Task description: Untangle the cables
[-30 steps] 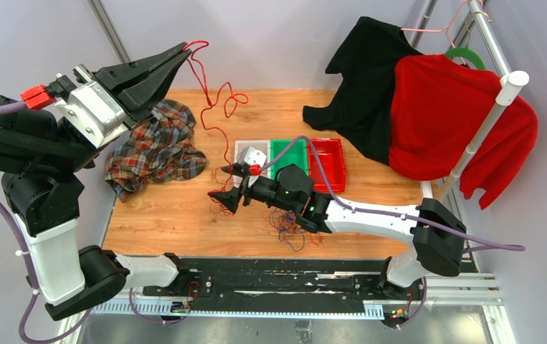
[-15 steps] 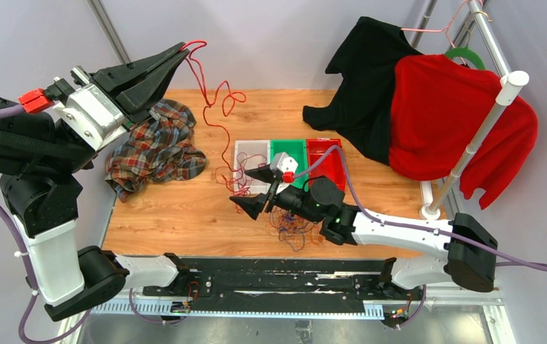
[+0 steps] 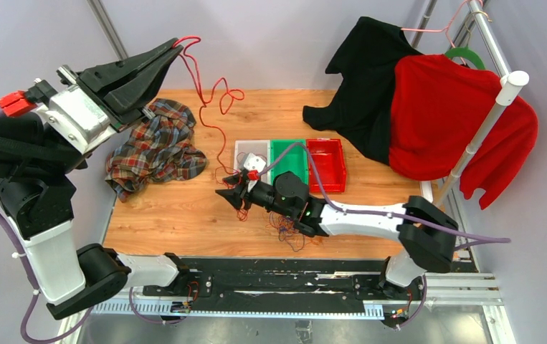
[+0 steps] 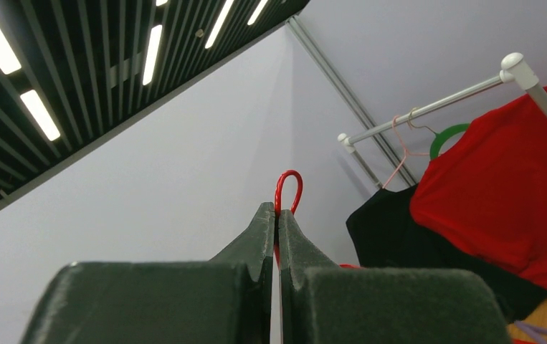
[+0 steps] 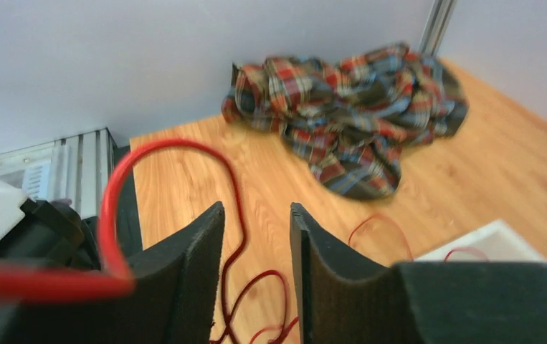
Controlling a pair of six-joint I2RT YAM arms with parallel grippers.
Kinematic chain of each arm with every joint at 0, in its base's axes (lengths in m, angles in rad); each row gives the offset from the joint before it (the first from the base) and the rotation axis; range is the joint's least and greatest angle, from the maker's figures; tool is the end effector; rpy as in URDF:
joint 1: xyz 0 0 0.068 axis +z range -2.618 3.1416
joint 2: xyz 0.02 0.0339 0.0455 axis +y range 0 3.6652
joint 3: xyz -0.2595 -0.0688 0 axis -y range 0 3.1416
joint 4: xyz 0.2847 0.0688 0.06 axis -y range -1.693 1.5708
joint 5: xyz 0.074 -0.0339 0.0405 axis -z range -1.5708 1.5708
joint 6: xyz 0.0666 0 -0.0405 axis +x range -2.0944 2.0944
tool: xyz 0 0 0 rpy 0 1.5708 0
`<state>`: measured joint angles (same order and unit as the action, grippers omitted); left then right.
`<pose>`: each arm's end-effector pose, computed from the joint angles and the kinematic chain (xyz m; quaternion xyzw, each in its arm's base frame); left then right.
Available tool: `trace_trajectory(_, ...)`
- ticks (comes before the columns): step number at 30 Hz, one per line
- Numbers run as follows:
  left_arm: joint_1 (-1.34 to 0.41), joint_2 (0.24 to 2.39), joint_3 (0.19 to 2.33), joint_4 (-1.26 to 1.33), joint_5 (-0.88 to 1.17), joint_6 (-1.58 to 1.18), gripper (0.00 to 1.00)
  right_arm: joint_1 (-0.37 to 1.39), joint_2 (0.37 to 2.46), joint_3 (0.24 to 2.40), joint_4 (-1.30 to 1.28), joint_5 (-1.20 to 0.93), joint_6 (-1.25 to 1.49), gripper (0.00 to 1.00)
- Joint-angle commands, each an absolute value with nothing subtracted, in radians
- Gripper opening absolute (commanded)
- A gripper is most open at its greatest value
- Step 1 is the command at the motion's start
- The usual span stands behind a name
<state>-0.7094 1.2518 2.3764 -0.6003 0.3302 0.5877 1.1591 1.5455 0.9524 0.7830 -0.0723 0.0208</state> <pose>0.0815 -0.0984 0.7112 0.4112 0.3068 -0.1339 0.8478 0.1640 0.3877 0.2900 -0.3665 0.5211 0.4477 0.6274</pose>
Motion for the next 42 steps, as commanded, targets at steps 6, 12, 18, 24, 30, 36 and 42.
trace_trajectory(6,-0.713,1.265,2.430,-0.507,0.286,0.625,0.00,1.200,1.640,0.736,1.003,0.012,0.176,0.28)
trace_trajectory(12,-0.712,1.278,2.451,-0.355,0.211,0.733,0.00,1.236,1.671,0.618,1.064,0.075,0.220,0.28)
trace_trajectory(18,-0.713,1.330,2.498,-0.139,0.118,0.916,0.00,1.265,1.728,0.504,1.167,0.160,0.268,0.28)
trace_trajectory(24,-0.713,1.386,2.571,-0.063,0.111,1.052,0.00,1.273,1.772,0.412,1.266,0.212,0.308,0.29)
trace_trajectory(30,-0.713,1.265,2.290,-0.166,0.105,1.003,0.00,1.272,1.652,0.441,1.168,0.248,0.279,0.29)
trace_trajectory(36,-0.713,1.198,2.069,-0.250,0.044,0.978,0.00,1.256,1.488,0.453,1.042,0.268,0.269,0.31)
trace_trajectory(42,-0.713,1.143,1.798,-0.236,0.014,1.003,0.01,1.238,1.336,0.419,0.976,0.362,0.264,0.34)
